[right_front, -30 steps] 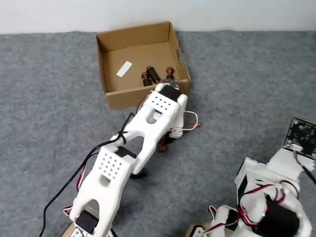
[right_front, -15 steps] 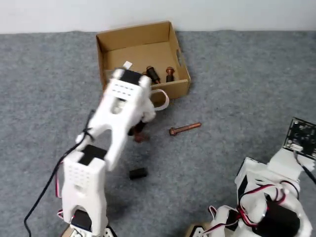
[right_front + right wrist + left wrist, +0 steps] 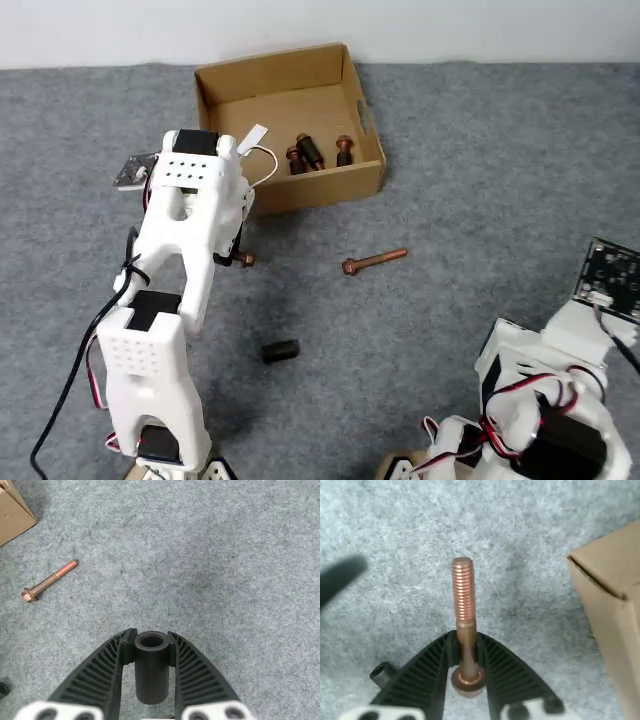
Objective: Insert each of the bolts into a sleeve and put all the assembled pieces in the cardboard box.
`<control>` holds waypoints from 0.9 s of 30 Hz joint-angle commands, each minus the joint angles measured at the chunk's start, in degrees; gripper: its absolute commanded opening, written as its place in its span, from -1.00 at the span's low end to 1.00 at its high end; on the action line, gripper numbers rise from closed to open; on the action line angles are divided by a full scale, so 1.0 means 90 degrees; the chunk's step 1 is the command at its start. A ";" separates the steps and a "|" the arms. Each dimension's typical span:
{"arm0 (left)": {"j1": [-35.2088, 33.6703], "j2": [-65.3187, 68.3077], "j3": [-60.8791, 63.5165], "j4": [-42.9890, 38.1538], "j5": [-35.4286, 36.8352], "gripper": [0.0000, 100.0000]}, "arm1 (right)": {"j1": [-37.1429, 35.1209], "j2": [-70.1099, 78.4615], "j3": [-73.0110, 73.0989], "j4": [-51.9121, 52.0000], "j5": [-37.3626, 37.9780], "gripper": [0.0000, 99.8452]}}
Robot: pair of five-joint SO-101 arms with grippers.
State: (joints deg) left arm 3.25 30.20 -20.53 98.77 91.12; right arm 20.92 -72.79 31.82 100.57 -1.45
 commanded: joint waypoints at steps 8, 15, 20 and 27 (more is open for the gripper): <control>0.0254 -0.0527 -0.0024 0.0205 -0.0215 -0.68 | 0.0024 -0.0005 -0.0049 0.0151 -0.0029 -0.98; 0.0303 -0.0567 -0.0024 0.0215 -0.2432 -0.78 | 0.0024 -0.0005 -0.0049 0.0151 -0.0029 -0.98; 0.0059 -0.1143 0.0347 0.0205 -0.6525 -0.84 | 0.0024 -0.0005 -0.0049 0.0142 -0.0029 -0.98; -0.0166 -0.1612 0.0933 0.0195 -1.2405 -0.90 | 0.0024 -0.0005 -0.0049 -0.0190 -0.0020 -0.98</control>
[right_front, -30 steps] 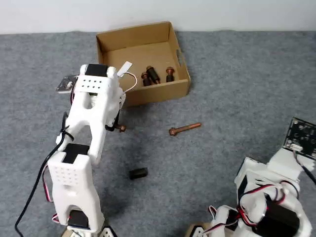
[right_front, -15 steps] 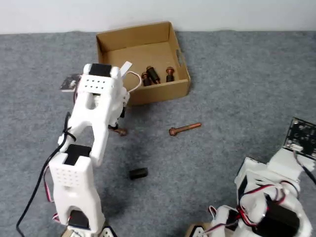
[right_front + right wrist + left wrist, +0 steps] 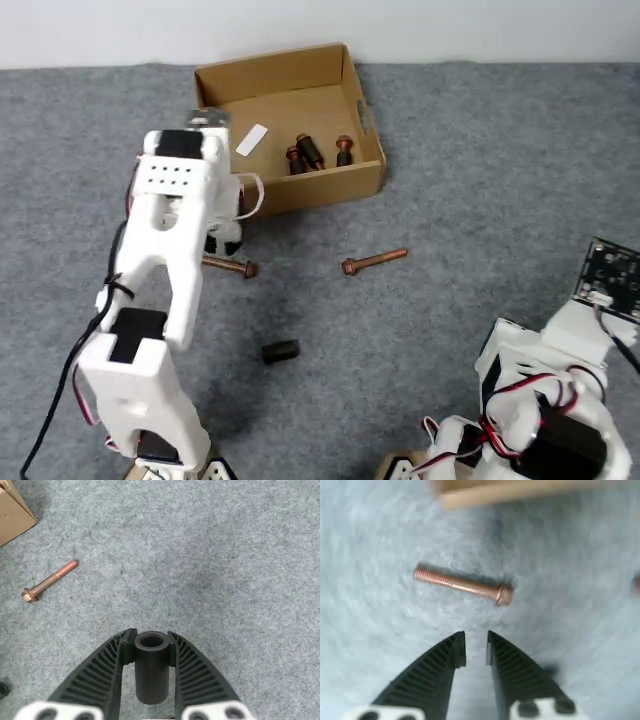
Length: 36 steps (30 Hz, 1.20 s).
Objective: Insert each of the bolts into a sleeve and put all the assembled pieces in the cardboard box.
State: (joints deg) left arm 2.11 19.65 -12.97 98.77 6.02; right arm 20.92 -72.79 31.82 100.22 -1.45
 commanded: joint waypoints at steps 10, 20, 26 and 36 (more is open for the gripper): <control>0.0000 -0.0137 0.0308 0.0127 -0.7336 -0.95 | 0.0024 -0.0005 -0.0049 -0.0220 -0.0020 -0.98; 0.0088 0.0371 0.0298 -0.0205 -0.7951 -0.67 | 0.0024 -0.0015 -0.0049 -0.0181 -0.0020 -0.98; 0.0137 0.0635 0.0298 -0.0508 -0.8117 -0.67 | 0.0024 -0.0015 -0.0049 -0.0181 -0.0020 -0.98; 0.0127 0.1045 0.0298 -0.1280 -0.8117 -0.67 | 0.0024 -0.0015 -0.0049 -0.0161 -0.0020 -0.98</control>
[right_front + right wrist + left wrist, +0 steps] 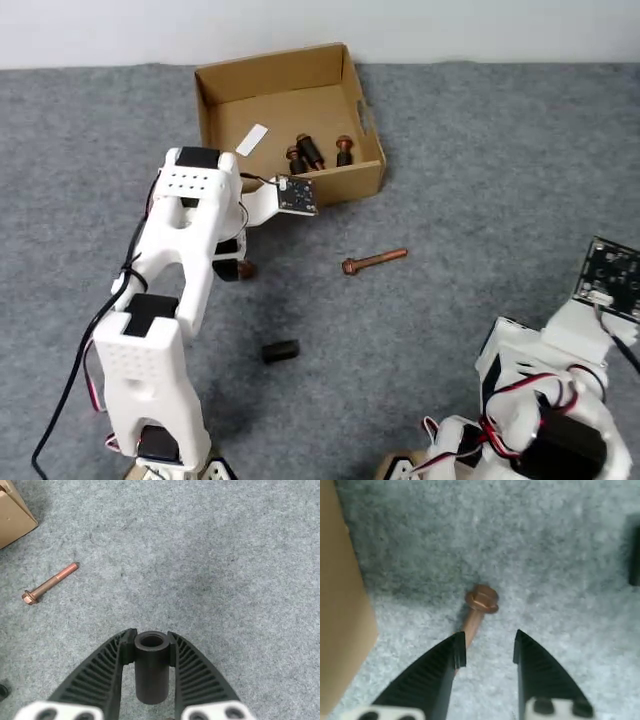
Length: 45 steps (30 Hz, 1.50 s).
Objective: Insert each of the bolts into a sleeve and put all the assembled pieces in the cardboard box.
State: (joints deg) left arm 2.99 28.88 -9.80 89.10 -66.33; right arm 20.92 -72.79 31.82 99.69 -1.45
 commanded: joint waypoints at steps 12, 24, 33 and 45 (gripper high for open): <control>0.0410 0.0703 -0.0015 -0.0527 -0.0059 -0.94 | 0.0024 -0.0005 -0.0049 -0.0103 -0.0020 -0.98; 0.1045 -0.0723 -0.0015 0.0928 0.1416 -0.99 | 0.0024 -0.0054 -0.0088 -0.0083 -0.0020 -0.98; 0.1299 -0.3038 0.0005 0.1260 0.4210 -0.99 | -0.0464 -0.0581 -0.0107 0.0327 0.0430 -0.98; 0.1748 -0.5871 0.0269 0.1231 0.8420 -0.99 | -0.0991 -0.1939 0.0977 -0.0298 -0.0088 -0.98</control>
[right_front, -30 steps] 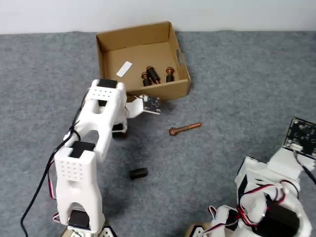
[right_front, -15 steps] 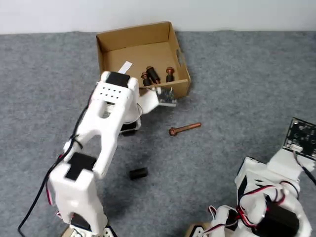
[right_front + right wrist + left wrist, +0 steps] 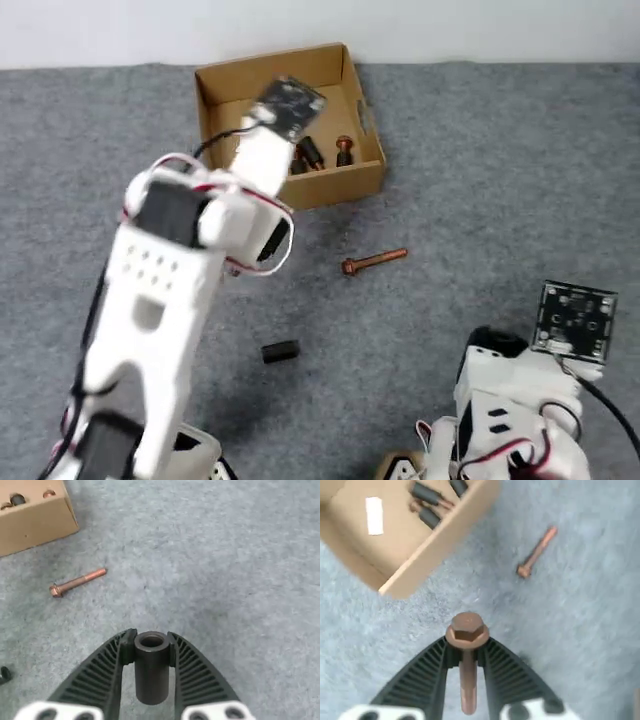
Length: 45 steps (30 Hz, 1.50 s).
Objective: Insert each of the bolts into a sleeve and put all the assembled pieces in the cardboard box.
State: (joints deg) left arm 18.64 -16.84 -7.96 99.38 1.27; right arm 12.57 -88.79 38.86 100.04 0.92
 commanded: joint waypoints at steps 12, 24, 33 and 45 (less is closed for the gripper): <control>-0.0020 -0.3370 0.2457 -0.1319 0.2589 -0.99 | -0.2379 -0.0278 0.1612 -0.2300 -0.1758 -0.98; 0.0039 -0.6584 0.4889 -0.3341 0.3194 -0.99 | -0.4899 -0.0278 0.2413 -0.3209 -0.1827 -0.98; 0.0195 -0.8322 0.6247 -0.4034 0.3194 -0.99 | -0.5875 -0.0269 0.2745 -0.3990 -0.0781 -0.98; 0.1289 -0.8772 0.6911 -0.4464 0.3897 -0.99 | -0.6452 -0.0269 0.3311 -0.5123 0.0420 -0.98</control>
State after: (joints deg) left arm 29.63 -95.52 54.20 63.08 35.56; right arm -44.57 -90.73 69.27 56.00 2.77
